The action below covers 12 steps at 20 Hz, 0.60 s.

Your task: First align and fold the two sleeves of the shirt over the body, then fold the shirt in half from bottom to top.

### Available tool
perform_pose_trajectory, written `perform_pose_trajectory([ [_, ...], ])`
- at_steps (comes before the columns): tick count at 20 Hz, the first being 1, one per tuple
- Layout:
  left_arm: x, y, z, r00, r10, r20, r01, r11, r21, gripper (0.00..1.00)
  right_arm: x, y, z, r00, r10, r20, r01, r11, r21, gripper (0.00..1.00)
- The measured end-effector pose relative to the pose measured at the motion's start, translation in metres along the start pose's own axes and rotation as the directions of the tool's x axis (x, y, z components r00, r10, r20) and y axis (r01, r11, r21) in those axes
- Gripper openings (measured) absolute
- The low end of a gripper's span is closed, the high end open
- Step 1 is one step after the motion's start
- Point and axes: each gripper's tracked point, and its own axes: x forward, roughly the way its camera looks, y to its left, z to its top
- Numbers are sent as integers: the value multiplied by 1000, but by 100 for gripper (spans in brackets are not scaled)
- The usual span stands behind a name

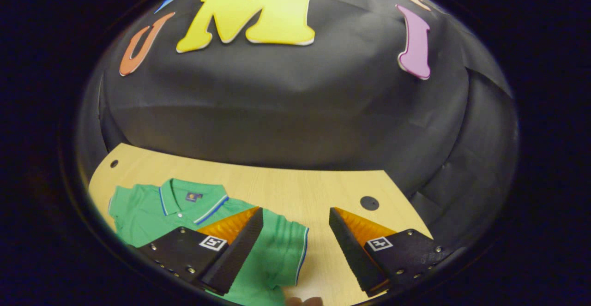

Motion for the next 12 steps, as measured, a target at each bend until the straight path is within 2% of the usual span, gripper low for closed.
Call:
perform_pose_trajectory([
  [3, 6, -8, -7, 1000, -12, -27, 12, 1000, 9, 96, 40, -1, -31, 997, 4, -78, -4, 1000, -3, 94],
  [7, 3, -11, -29, 997, -14, -78, 15, 1000, 11, 97, 71, -2, -63, 989, 16, -146, -15, 1000, 9, 94],
  [10, 0, -10, -41, 994, -9, -112, 11, 1000, 15, 97, 78, 7, -75, 983, 82, -163, -66, 992, 104, 96],
  [11, -1, -9, -43, 994, -6, -113, 8, 1000, 11, 97, 79, 5, -75, 985, 79, -154, -60, 991, 122, 89],
  [12, -1, -10, -44, 993, -5, -117, 6, 1000, 7, 97, 77, -1, -77, 983, 78, -164, -58, 991, 123, 88],
])
